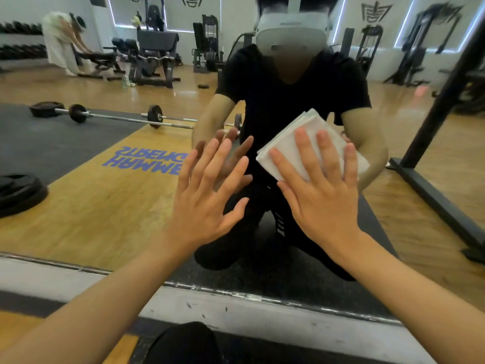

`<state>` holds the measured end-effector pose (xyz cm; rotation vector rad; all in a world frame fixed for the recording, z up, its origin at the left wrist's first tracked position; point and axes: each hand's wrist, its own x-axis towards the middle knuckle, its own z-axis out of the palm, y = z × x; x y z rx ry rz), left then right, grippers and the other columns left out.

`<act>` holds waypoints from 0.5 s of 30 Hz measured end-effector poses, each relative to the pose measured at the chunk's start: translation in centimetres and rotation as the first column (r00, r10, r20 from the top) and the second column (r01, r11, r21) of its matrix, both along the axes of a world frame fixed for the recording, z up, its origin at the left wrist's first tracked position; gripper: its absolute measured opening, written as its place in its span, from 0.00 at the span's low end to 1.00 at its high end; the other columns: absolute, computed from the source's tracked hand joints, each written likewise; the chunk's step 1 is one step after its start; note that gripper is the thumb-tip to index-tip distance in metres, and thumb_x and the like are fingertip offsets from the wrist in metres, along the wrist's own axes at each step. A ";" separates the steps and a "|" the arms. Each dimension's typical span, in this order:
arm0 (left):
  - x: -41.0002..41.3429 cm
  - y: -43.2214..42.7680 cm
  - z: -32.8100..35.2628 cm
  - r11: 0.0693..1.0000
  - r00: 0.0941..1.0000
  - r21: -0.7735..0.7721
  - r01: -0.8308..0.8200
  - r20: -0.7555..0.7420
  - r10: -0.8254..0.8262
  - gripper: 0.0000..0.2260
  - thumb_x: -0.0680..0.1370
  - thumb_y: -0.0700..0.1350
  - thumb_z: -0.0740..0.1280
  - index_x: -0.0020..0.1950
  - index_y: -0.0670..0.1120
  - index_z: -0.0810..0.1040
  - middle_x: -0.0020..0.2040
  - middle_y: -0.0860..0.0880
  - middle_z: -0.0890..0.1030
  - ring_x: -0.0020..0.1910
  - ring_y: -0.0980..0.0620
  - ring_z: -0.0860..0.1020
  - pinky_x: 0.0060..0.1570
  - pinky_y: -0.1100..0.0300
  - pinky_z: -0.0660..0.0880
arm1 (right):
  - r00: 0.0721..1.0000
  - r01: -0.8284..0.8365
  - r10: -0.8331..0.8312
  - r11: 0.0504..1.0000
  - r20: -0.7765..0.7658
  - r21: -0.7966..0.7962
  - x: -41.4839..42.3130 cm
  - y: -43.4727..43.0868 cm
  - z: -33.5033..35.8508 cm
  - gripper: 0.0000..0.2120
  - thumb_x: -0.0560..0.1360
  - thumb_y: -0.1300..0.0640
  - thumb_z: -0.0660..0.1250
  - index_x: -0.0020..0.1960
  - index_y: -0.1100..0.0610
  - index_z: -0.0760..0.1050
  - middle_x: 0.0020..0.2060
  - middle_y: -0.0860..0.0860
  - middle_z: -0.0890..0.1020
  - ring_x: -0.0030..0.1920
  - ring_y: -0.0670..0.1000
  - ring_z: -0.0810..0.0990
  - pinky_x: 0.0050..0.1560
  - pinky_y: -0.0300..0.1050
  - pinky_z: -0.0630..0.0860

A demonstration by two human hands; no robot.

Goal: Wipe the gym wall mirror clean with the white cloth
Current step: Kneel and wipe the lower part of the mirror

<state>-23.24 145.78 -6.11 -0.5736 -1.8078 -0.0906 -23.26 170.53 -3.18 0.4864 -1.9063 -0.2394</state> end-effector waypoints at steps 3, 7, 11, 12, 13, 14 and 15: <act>-1.3 -1.2 -2.7 0.997 0.998 -0.046 -0.055 0.015 0.056 0.32 0.84 0.54 0.64 0.86 0.50 0.57 0.84 0.40 0.56 0.86 0.43 0.52 0.83 0.43 0.50 | 1.000 0.023 -0.024 1.000 0.010 0.018 -0.1 0.1 -3.9 0.30 0.87 0.46 0.59 0.86 0.46 0.54 0.85 0.55 0.52 0.84 0.61 0.49 0.82 0.68 0.46; -3.0 -1.5 -3.7 0.987 0.987 -0.081 -0.137 -0.093 0.130 0.32 0.84 0.56 0.62 0.86 0.49 0.58 0.87 0.42 0.51 0.86 0.42 0.51 0.83 0.43 0.50 | 0.996 -0.015 -0.018 0.933 0.088 0.360 0.7 3.1 -10.3 0.43 0.77 0.51 0.74 0.85 0.45 0.55 0.85 0.52 0.49 0.85 0.57 0.43 0.82 0.62 0.43; -3.4 -1.4 -4.0 0.988 0.983 -0.070 -0.135 -0.135 0.125 0.31 0.84 0.55 0.61 0.86 0.48 0.59 0.87 0.42 0.51 0.86 0.42 0.52 0.83 0.43 0.50 | 0.996 -0.083 0.070 0.933 0.050 0.351 0.4 2.8 -4.5 0.35 0.81 0.54 0.69 0.84 0.46 0.59 0.85 0.52 0.52 0.85 0.57 0.45 0.82 0.62 0.43; -3.5 -1.4 -4.0 0.989 0.983 -0.069 -0.132 -0.138 0.121 0.31 0.84 0.55 0.60 0.86 0.47 0.60 0.87 0.42 0.51 0.86 0.42 0.52 0.83 0.43 0.51 | 0.995 -0.095 0.093 0.961 0.021 0.258 0.1 2.1 -2.5 0.31 0.84 0.53 0.65 0.84 0.46 0.60 0.85 0.53 0.54 0.85 0.58 0.49 0.82 0.63 0.44; -3.5 -1.3 -4.1 0.990 0.984 -0.068 -0.125 -0.139 0.115 0.30 0.84 0.55 0.59 0.86 0.47 0.60 0.87 0.42 0.51 0.86 0.41 0.52 0.83 0.43 0.51 | 0.995 -0.102 0.104 0.979 0.002 0.179 -0.1 1.4 -0.9 0.28 0.86 0.52 0.63 0.84 0.46 0.61 0.84 0.53 0.56 0.84 0.59 0.52 0.82 0.64 0.46; -3.5 -1.3 -4.1 0.990 0.984 -0.069 -0.121 -0.143 0.111 0.30 0.85 0.55 0.58 0.86 0.47 0.60 0.87 0.42 0.51 0.86 0.41 0.53 0.82 0.43 0.51 | 0.994 -0.106 0.108 0.987 -0.014 0.119 -0.3 1.0 -0.3 0.27 0.87 0.51 0.62 0.84 0.46 0.61 0.84 0.54 0.57 0.83 0.60 0.54 0.81 0.65 0.47; -3.5 -1.3 -4.2 0.990 0.983 -0.070 -0.119 -0.146 0.108 0.30 0.85 0.55 0.58 0.86 0.47 0.60 0.87 0.42 0.51 0.86 0.41 0.53 0.82 0.43 0.51 | 0.994 -0.106 0.108 0.992 -0.019 0.074 -0.3 0.6 -0.6 0.27 0.87 0.51 0.62 0.84 0.45 0.60 0.84 0.54 0.57 0.82 0.61 0.54 0.81 0.65 0.47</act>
